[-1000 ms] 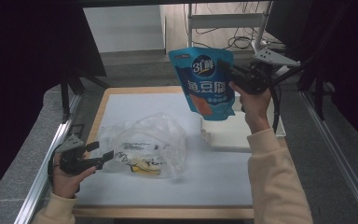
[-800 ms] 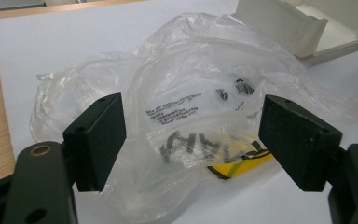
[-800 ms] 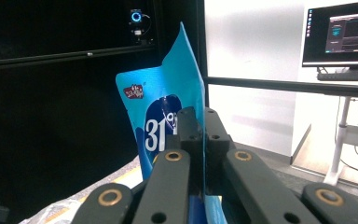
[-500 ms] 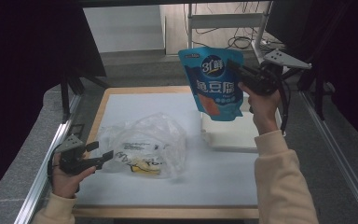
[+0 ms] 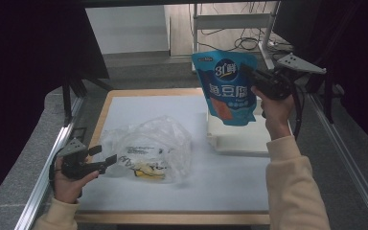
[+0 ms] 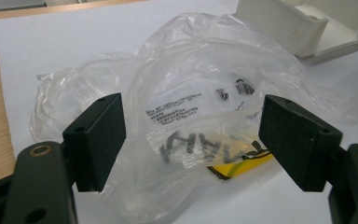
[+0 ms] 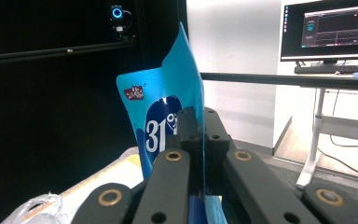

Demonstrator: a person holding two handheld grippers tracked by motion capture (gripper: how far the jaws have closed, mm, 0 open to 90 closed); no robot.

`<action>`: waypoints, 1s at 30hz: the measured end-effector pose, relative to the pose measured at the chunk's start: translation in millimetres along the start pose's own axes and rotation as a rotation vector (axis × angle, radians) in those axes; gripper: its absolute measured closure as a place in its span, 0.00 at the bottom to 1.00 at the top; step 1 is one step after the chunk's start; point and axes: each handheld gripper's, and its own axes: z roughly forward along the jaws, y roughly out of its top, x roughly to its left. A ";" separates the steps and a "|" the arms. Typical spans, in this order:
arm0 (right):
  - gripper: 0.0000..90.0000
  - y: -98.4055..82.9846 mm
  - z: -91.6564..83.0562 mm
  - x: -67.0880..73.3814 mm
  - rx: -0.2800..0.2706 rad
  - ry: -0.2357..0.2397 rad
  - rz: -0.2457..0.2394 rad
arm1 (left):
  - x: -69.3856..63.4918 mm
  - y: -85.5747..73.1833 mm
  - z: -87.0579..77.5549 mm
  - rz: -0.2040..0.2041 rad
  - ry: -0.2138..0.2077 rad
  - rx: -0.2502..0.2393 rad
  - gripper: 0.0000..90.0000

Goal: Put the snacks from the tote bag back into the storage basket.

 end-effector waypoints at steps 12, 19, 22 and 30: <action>0.99 -10.5 4.1 -10.5 0.020 -0.019 0.009 | -0.4 0.0 0.3 0.000 0.000 0.002 0.26; 0.99 -20.1 6.8 -20.7 0.029 -0.034 0.021 | -0.7 -0.2 0.8 0.000 0.003 0.002 0.26; 0.99 -25.5 9.1 -25.0 0.034 -0.038 0.027 | -1.5 -0.3 1.6 0.003 0.003 0.006 0.26; 0.99 -37.5 15.9 -32.1 0.045 -0.036 0.043 | -2.5 0.0 1.9 0.003 0.006 0.005 0.26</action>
